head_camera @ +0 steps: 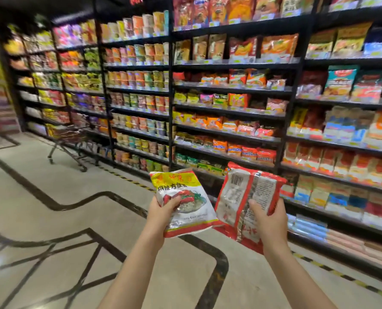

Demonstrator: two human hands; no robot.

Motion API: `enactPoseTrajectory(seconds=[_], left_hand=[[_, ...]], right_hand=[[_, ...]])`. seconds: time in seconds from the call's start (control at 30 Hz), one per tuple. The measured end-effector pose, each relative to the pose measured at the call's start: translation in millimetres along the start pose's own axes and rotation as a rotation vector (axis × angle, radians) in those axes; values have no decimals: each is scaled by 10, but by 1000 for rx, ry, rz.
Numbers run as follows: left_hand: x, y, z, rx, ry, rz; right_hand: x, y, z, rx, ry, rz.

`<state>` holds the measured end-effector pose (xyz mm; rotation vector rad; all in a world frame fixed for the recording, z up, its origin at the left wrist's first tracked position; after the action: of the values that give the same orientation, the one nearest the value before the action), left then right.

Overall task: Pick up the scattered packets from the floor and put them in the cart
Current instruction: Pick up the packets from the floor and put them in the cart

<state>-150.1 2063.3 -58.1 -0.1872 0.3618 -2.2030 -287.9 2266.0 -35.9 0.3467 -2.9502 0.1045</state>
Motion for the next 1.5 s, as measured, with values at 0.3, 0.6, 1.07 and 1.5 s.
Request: enactPoseTrajectory(seconds=[0.3,0.6,1.07,1.5], left_hand=[[1163,759,288,-33,-71,162],[2982,778,396,7,-135,310],[5570,1730,579,100,-242,527],[8672,3005,1028,52,-216,533]], right_hand=[[950,-1656,303,70,-48,-213],[2501,-3217,570,91,-7,-385],[4323,-5873,1019,73,-27,-568],[5828,-8921,1513,1,-41,-580]])
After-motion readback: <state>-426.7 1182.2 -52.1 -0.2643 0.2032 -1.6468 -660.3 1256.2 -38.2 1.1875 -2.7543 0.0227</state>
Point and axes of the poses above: each hand's wrist, its own x-axis towards the middle knuckle, its own y-axis out of the back of the hand, z = x × y, the point moved 4 cm from there along x, towards the middle knuckle, and after that the axes turned 3 degrees about -y, right-handed, at the moved point
